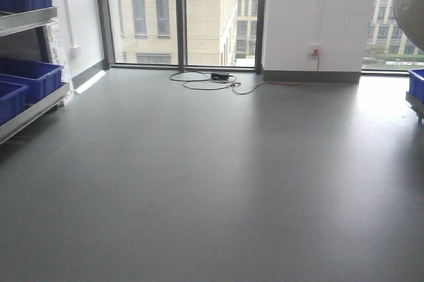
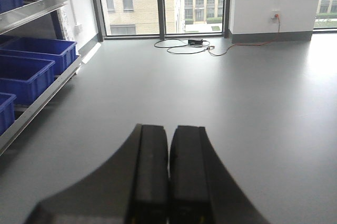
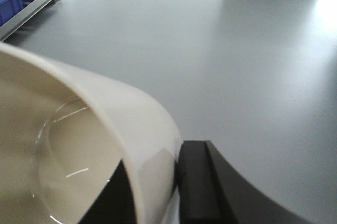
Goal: Move white bin to right shelf second layer
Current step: 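Drive across the open floor toward the roller shelf with blue crates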
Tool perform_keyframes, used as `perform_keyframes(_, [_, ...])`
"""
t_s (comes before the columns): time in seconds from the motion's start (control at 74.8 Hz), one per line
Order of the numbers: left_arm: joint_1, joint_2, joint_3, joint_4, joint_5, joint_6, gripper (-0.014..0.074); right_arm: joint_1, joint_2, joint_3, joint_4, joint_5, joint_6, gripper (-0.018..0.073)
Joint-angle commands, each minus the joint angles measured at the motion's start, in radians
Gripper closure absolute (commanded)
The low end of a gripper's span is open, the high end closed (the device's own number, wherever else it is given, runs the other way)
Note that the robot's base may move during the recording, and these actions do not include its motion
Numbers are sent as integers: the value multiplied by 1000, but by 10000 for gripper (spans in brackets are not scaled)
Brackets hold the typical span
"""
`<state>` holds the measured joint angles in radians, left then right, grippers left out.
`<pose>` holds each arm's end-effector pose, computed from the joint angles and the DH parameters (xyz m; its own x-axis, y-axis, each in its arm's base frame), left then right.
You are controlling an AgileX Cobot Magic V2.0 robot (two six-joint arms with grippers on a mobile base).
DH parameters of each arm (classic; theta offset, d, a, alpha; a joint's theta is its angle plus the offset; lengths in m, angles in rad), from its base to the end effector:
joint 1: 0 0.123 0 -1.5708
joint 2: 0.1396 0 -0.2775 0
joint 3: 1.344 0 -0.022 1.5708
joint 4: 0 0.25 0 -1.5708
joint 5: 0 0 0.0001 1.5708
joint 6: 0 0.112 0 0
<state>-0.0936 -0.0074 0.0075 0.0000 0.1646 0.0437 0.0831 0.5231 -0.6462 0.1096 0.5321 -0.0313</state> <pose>0.0833 -0.0078 0.1945 -0.0729 0.0507 -0.9960 0.0967 0.9944 0.0436 0.1263 0.0168 0.3322 -0.3206 0.0366 -0.9465 -0.1153 0.9903 0.0774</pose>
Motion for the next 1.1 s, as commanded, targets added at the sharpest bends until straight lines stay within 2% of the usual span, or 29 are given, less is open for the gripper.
perform_keyframes(0.0, [-4, -14, 37, 0, -87, -5, 512, -5, 2, -31, 5, -100, -4, 503])
perform_keyframes(1.083, [-4, -14, 37, 0, -87, -5, 512, -5, 2, -31, 5, -100, -4, 503])
